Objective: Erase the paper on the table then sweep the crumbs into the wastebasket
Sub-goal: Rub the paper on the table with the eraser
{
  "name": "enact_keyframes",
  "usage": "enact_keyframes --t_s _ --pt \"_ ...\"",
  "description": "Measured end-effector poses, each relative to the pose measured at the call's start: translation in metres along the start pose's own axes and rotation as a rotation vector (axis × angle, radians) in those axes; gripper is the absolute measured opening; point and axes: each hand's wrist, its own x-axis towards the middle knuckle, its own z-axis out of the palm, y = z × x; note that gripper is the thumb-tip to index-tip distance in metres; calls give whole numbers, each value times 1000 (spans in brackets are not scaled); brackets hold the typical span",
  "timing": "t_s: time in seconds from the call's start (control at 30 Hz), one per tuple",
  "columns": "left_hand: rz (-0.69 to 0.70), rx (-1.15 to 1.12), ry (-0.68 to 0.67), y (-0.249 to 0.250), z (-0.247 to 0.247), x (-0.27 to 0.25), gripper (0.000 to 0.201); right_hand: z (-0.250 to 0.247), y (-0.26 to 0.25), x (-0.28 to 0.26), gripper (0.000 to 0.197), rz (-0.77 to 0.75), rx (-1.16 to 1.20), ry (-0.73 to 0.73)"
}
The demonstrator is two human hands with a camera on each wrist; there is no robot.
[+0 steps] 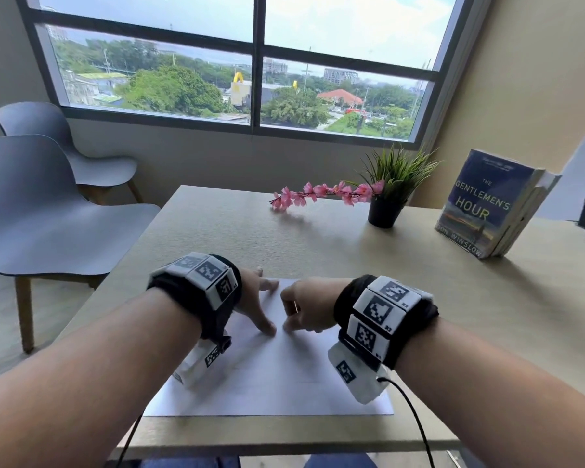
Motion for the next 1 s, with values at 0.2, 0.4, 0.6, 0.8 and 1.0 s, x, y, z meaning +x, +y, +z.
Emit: enact_keyframes --t_s 0.2,0.4,0.6,0.8,1.0 --pt "-3 -8 -5 0 0 1 105 -7 3 -2 29 49 -88 41" --pt "-6 -25 -8 -3 2 4 106 -1 3 0 16 -14 89 -29" --pt "-9 -25 -14 -5 2 7 109 -4 7 -1 22 3 -64 105" --pt "-7 -13 -16 -4 2 6 108 -4 8 0 28 -17 37 8" --pt "-11 -17 -21 -5 2 7 110 -3 8 0 24 -41 -16 64"
